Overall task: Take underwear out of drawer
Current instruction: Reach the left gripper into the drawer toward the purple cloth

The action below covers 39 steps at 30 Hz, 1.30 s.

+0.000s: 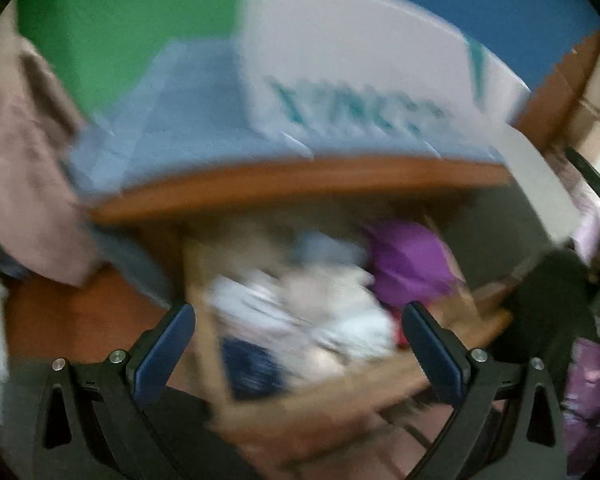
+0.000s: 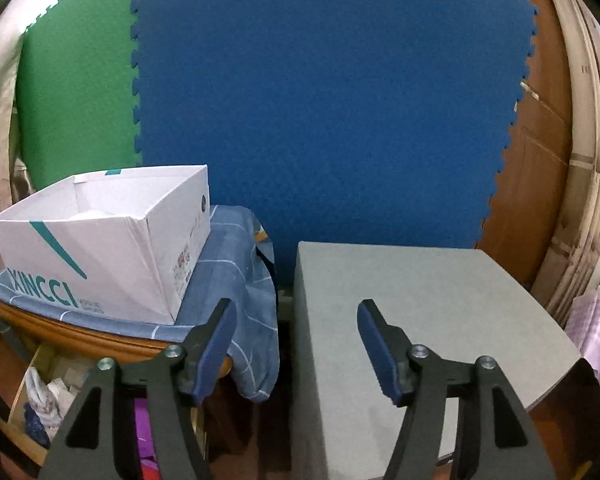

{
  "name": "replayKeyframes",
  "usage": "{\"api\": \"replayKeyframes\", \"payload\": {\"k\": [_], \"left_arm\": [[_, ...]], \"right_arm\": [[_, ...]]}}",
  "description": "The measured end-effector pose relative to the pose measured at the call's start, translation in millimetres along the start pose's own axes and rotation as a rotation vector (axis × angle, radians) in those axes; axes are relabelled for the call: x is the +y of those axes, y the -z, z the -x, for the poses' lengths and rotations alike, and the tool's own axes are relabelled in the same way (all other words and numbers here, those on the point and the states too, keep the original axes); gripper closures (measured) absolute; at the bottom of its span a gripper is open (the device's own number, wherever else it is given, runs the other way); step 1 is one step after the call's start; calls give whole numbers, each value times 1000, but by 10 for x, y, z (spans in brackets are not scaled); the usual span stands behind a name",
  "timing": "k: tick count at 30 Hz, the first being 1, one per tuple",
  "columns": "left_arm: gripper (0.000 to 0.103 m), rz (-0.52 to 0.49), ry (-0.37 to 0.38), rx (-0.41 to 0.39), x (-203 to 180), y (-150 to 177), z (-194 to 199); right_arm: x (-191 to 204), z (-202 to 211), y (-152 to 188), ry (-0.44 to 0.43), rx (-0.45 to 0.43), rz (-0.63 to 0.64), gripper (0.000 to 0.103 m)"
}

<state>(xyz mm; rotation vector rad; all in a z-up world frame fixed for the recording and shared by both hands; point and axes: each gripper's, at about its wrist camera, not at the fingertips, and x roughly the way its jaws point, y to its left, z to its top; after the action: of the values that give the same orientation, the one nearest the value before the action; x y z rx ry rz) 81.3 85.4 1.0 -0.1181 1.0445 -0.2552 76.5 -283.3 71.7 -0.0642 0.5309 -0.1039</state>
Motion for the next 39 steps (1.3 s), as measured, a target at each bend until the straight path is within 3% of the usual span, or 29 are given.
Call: {"api": "replayKeyframes", "payload": {"k": [3,9,13,22,29,31,39], "left_arm": [[1,81,129,108,-226,51,-332],[1,293,268,177,-460,48,-868],[1,331,251,196,-541,-60,-1137],[1,590,234,287,-431,-86,-1698],[1,632,241,236,-525,-92,-1854],[1,633,258,290,-562,-71,-1965],[1,845,273,262,-493,4,-2160]], "right_arm": [[-12,17,15,-8,10,9,39],[9,-14,12,-23,-4,9,37],[-106,4,22,-54,-10,-45,37],[-329,18,65,-125,-19,-147,37],[-459,12,82,-171,-22,-211,36],[-490,7,90,-180,-22,-226,36],[-556,-11,113,-210,-17,-263,36]]}}
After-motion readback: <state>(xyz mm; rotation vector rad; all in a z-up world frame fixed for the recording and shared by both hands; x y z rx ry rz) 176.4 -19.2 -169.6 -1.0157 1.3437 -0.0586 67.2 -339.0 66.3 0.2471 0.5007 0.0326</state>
